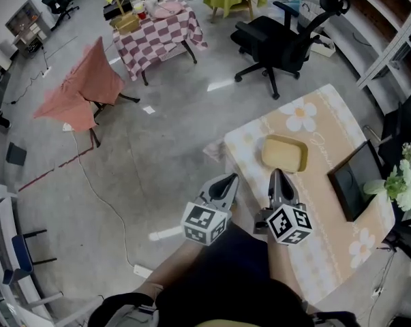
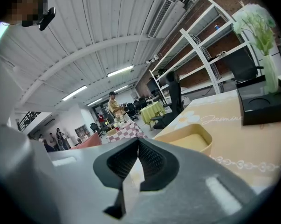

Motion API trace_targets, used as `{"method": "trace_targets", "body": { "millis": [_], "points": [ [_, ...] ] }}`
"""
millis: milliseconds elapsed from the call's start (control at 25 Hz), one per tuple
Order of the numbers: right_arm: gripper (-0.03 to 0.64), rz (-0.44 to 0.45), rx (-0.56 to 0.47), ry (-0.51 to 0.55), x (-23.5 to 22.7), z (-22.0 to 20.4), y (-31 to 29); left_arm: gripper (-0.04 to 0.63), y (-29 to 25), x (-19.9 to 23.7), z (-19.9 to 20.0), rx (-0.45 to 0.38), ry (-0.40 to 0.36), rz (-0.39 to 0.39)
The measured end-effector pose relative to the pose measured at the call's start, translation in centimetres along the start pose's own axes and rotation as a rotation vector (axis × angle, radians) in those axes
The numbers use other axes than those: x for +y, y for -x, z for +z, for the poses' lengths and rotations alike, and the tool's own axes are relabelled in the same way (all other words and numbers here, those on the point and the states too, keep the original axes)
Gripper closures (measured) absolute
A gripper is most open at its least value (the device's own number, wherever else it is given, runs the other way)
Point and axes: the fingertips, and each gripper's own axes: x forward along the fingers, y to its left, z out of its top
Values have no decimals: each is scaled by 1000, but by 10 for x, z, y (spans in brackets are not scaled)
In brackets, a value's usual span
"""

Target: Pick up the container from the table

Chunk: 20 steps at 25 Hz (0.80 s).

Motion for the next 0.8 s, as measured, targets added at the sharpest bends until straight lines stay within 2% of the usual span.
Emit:
{"method": "trace_targets", "body": {
  "millis": [800],
  "points": [
    [612, -170, -71, -38, -41, 32, -60, 585, -90, 50, 35, 51, -34, -125]
  ]
}}
